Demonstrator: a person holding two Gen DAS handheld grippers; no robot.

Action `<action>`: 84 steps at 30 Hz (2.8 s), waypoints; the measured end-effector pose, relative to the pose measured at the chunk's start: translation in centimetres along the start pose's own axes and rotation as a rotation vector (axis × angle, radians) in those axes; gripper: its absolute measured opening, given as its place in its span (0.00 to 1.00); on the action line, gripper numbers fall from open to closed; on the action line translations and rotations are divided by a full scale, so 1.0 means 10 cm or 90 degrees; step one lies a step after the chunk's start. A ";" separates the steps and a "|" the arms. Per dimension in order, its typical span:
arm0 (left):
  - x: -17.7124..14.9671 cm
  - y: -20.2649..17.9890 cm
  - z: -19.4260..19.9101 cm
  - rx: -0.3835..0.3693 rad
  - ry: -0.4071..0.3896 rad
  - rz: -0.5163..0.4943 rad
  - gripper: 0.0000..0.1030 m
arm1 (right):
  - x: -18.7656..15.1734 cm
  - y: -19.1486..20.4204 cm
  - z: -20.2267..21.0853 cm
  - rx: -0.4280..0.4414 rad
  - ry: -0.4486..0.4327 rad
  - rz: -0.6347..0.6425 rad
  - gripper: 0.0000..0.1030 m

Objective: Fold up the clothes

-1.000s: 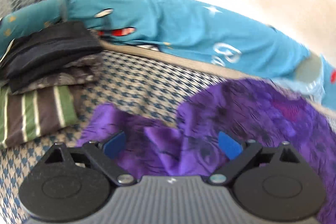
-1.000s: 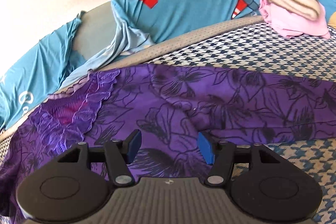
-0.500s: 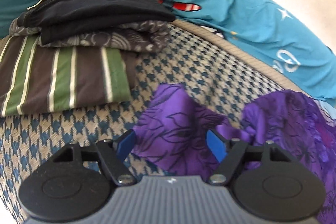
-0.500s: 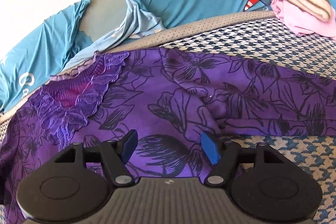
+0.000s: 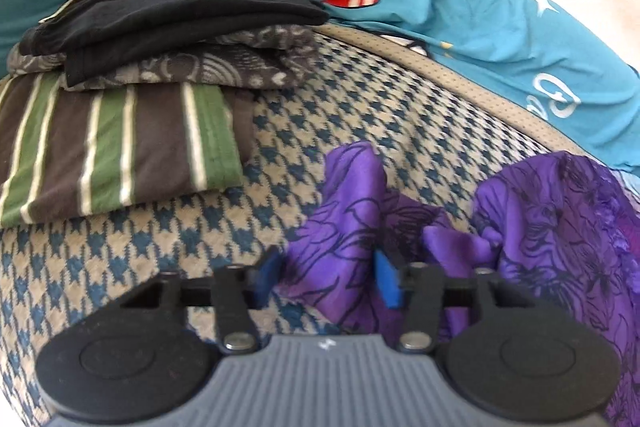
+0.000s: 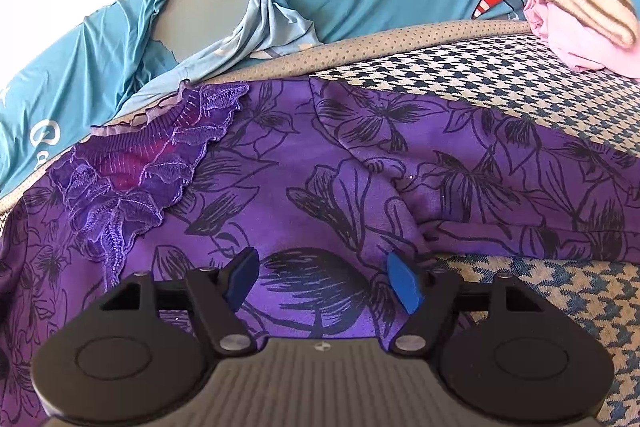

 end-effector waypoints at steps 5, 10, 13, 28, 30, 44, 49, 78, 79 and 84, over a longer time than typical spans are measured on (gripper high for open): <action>-0.02 -0.10 0.03 -0.006 -0.015 -0.023 0.19 | 0.00 0.02 -0.01 -0.004 0.000 0.005 0.70; 0.00 -0.21 0.13 0.008 -0.049 -0.058 0.10 | 0.00 0.02 -0.01 -0.006 0.000 0.005 0.70; 0.06 -0.24 0.25 0.033 -0.079 -0.073 0.09 | 0.00 0.02 -0.02 -0.007 0.001 0.004 0.70; 0.57 0.19 0.95 0.268 -0.246 -0.140 0.09 | -0.02 0.02 0.00 0.004 0.004 0.000 0.71; 0.62 0.26 1.03 0.284 -0.252 -0.144 0.09 | -0.02 0.03 0.00 0.004 0.005 0.001 0.71; 0.35 0.77 0.72 0.138 -0.085 0.014 0.30 | -0.02 0.08 0.01 0.016 0.014 0.000 0.71; 0.30 0.81 0.59 0.101 -0.049 0.037 0.41 | -0.03 0.09 0.00 0.014 0.018 0.004 0.71; 0.40 0.45 0.89 0.259 -0.238 -0.132 0.05 | -0.03 0.13 -0.02 0.004 0.021 0.013 0.75; 0.42 0.45 0.95 0.267 -0.255 -0.130 0.05 | -0.03 0.13 -0.03 0.003 0.021 0.013 0.75; 0.50 0.36 1.03 0.302 -0.312 -0.168 0.05 | -0.03 0.15 -0.04 -0.002 0.022 0.019 0.78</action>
Point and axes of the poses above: each gripper's, at about its wrist camera, not at the fingertips, and z roughly against the way its jaws point, y to its left, x to its top, the point moved 8 cm from there along -z, roughly the way its jaws point, and after that the axes turned 2 degrees about -x, right-handed, at the moved point
